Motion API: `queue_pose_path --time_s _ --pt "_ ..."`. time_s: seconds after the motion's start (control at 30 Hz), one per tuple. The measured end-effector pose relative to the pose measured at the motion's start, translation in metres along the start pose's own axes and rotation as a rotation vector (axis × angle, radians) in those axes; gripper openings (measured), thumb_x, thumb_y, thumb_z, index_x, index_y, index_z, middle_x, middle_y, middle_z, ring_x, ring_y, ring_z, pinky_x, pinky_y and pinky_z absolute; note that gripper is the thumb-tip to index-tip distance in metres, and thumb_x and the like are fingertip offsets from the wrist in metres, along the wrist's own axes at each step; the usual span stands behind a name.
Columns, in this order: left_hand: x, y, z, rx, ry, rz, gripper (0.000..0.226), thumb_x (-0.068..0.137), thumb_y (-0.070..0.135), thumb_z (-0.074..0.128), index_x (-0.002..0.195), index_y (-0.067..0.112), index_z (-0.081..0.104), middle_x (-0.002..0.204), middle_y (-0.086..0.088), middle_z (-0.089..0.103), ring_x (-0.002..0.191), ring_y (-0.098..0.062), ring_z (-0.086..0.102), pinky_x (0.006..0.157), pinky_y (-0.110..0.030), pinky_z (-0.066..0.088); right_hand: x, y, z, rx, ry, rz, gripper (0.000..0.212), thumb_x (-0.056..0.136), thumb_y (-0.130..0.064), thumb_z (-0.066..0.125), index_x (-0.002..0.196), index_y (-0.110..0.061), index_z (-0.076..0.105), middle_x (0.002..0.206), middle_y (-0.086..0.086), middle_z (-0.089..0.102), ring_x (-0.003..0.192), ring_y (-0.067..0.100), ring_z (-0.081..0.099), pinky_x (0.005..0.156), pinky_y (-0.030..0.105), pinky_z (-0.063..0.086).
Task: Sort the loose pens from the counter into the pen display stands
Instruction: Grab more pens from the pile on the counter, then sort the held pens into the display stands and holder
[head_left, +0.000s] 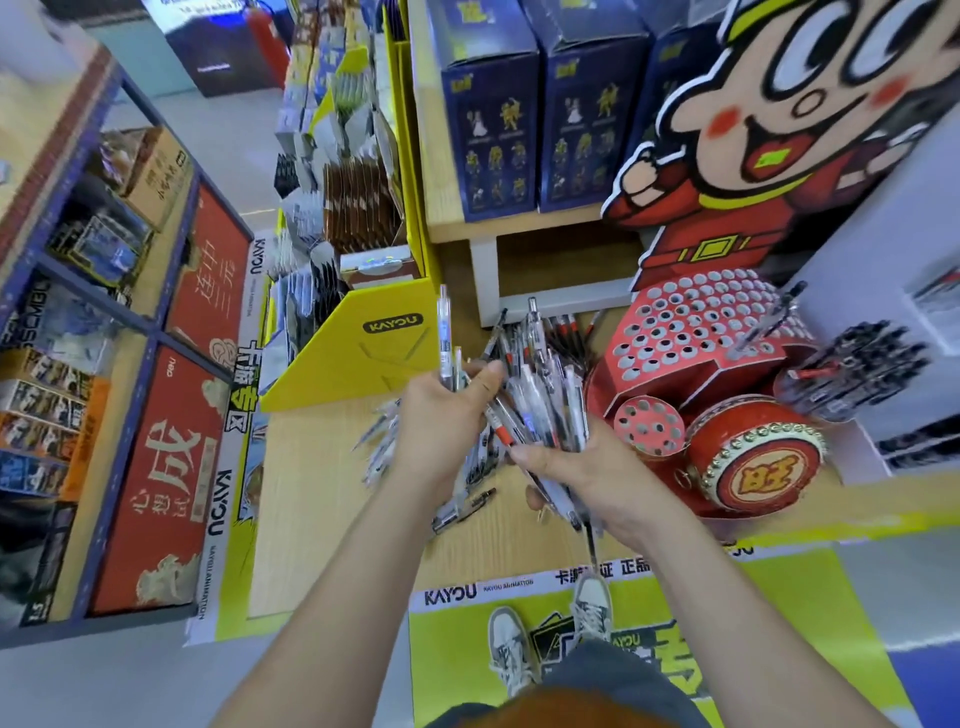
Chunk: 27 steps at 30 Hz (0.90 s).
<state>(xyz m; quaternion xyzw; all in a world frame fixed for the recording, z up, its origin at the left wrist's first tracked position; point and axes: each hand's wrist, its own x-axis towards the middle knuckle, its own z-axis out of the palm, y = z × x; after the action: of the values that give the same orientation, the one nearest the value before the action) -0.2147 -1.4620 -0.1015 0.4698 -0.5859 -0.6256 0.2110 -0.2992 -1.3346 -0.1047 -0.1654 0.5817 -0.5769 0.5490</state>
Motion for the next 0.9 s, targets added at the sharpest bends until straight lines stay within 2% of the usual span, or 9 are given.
queue_pose_path --time_s 0.1,0.23,0.33,0.4,0.53,0.67,0.77,0.83,0.9 --pt "-0.010 0.009 0.009 -0.002 -0.086 0.031 0.027 0.093 0.030 0.062 0.076 0.010 0.066 0.044 0.007 0.039 0.041 -0.012 0.029 0.044 -0.023 0.024 -0.017 -0.011 -0.006 -0.045 0.036 -0.070 0.021 0.087 -0.005 0.069 0.106 -0.012 0.060 0.077 0.013 0.072 0.046 0.020 0.050 0.049 0.029 0.047" --pt "-0.020 0.026 0.017 -0.030 -0.267 0.047 0.031 0.093 0.035 0.058 0.101 0.007 0.069 0.055 -0.001 0.034 0.050 -0.015 0.029 0.041 -0.021 0.024 -0.038 -0.020 -0.023 -0.044 0.090 -0.146 0.027 0.086 -0.005 0.069 0.112 -0.003 0.060 0.079 0.017 0.072 0.047 0.023 0.053 0.051 0.031 0.049" --pt "-0.030 0.040 0.026 0.019 -0.340 0.119 0.014 0.091 0.027 0.063 0.099 0.020 0.072 0.054 0.005 0.036 0.052 -0.016 0.029 0.044 -0.023 0.024 -0.054 -0.028 -0.037 -0.021 0.125 -0.180 0.020 0.085 -0.006 0.069 0.104 -0.007 0.063 0.082 0.018 0.074 0.048 0.023 0.057 0.051 0.030 0.049" --pt "-0.038 0.050 0.035 0.046 -0.345 0.173 0.009 0.090 0.022 0.065 0.096 0.021 0.072 0.050 0.011 0.043 0.047 -0.011 0.033 0.045 -0.020 0.029 -0.064 -0.034 -0.046 0.004 0.116 -0.208 0.018 0.081 -0.010 0.071 0.098 -0.010 0.065 0.082 0.019 0.074 0.047 0.023 0.056 0.049 0.028 0.048" --pt "-0.050 0.065 0.062 0.029 -0.282 0.233 0.001 0.085 0.014 0.069 0.085 0.013 0.070 0.046 0.017 0.053 0.039 0.001 0.045 0.042 -0.008 0.033 -0.078 -0.045 -0.072 0.030 0.150 -0.244 0.029 0.071 -0.017 0.072 0.096 -0.005 0.064 0.077 0.015 0.074 0.046 0.019 0.061 0.047 0.026 0.048" --pt "-0.062 0.071 0.102 -0.036 -0.146 0.248 0.011 0.078 0.022 0.074 0.079 0.013 0.067 0.046 0.013 0.050 0.039 -0.001 0.041 0.041 -0.014 0.033 -0.089 -0.054 -0.125 -0.081 0.153 -0.223 0.034 0.070 -0.028 0.084 0.098 -0.016 0.070 0.084 0.014 0.074 0.056 0.019 0.065 0.059 0.031 0.050" --pt "-0.075 0.077 0.140 -0.102 -0.030 0.266 0.020 0.071 0.032 0.073 0.079 0.015 0.067 0.046 0.012 0.050 0.039 -0.001 0.040 0.040 -0.014 0.033 -0.101 -0.066 -0.173 -0.137 0.070 -0.230 0.029 0.075 -0.021 0.081 0.099 -0.011 0.069 0.082 0.016 0.073 0.053 0.021 0.061 0.055 0.031 0.050" --pt "-0.085 0.080 0.170 -0.153 0.041 0.274 0.023 0.066 0.038 0.073 0.078 0.019 0.068 0.048 0.010 0.048 0.041 -0.004 0.037 0.040 -0.017 0.032 -0.112 -0.078 -0.206 -0.141 -0.005 -0.223 0.032 0.077 -0.016 0.079 0.102 -0.002 0.065 0.078 0.014 0.073 0.050 0.019 0.058 0.050 0.027 0.049" --pt "-0.093 0.084 0.202 -0.213 0.040 0.297 0.027 0.069 0.038 0.071 0.083 0.015 0.068 0.048 0.006 0.043 0.043 -0.009 0.032 0.040 -0.021 0.027 -0.123 -0.088 -0.238 -0.157 -0.009 -0.213 0.041 0.076 -0.015 0.081 0.107 0.003 0.062 0.072 0.005 0.073 0.050 0.008 0.060 0.048 0.015 0.045"
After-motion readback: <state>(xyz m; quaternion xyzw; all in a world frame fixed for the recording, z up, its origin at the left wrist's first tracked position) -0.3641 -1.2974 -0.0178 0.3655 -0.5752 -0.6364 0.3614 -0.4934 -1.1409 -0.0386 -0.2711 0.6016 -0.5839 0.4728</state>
